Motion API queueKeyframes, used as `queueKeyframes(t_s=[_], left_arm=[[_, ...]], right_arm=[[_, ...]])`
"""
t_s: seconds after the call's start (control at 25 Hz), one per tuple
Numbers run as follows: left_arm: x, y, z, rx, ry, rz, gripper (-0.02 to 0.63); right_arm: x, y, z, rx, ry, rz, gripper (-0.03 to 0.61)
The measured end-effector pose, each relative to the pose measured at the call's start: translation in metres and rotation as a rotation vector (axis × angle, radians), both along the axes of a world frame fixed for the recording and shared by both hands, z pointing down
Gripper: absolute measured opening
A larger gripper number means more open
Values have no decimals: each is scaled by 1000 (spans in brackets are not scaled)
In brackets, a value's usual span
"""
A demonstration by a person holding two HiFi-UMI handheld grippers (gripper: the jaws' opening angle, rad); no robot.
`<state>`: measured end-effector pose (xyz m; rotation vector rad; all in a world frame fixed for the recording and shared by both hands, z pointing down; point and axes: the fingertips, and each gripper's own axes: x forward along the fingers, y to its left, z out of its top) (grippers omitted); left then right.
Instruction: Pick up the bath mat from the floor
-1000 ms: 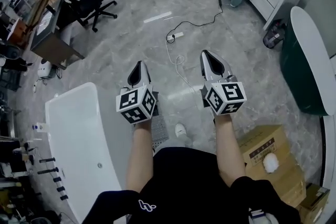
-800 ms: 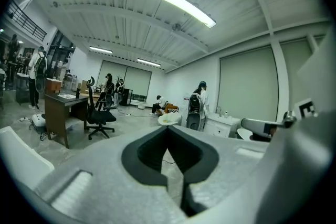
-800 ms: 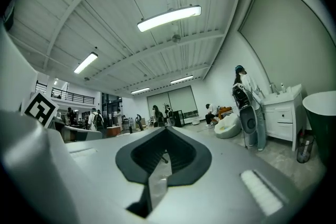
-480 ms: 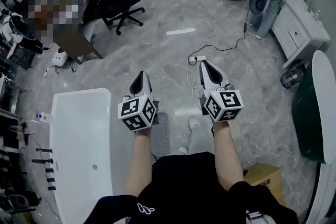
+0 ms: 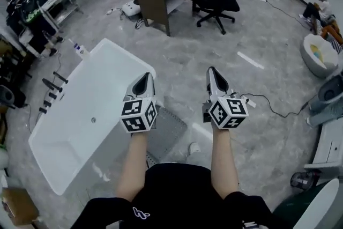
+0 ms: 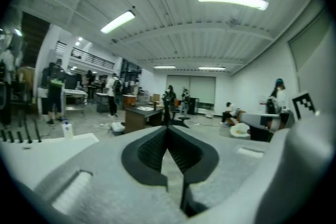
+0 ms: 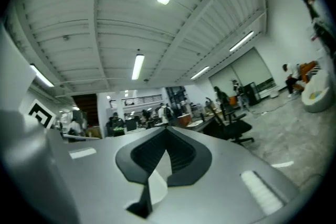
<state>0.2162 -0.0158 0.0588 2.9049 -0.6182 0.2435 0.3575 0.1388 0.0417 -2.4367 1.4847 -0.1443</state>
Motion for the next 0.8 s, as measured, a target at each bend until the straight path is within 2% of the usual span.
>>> queueKeyframes(t_s=[0.16,0.32,0.44,0.56,0.68,0.8], left_arm=[[-67,-73,-5,-28,36,-291,-2],[-127,-101,1,-34,52,-501,-1],[-182,-118,5,-31,53,-635,-2],[-258,-123,-1,-12,74,-813,-2],[-332,-110,-4,-13,107,-1008,-1],[-380,-84,0,-25,130,-1135,-1]], right_arm=[[-25,-85,-4,-36,38,-242,6],[-53,-154,5,-58,32,-436,6],[-114,-206,4,-70,83,-625,6],[-184,-244,2,-64,122,-818,6],[-254,-268,3,-71,141,-1005,6],[-320,-274,1,-83,184,-1163,6]])
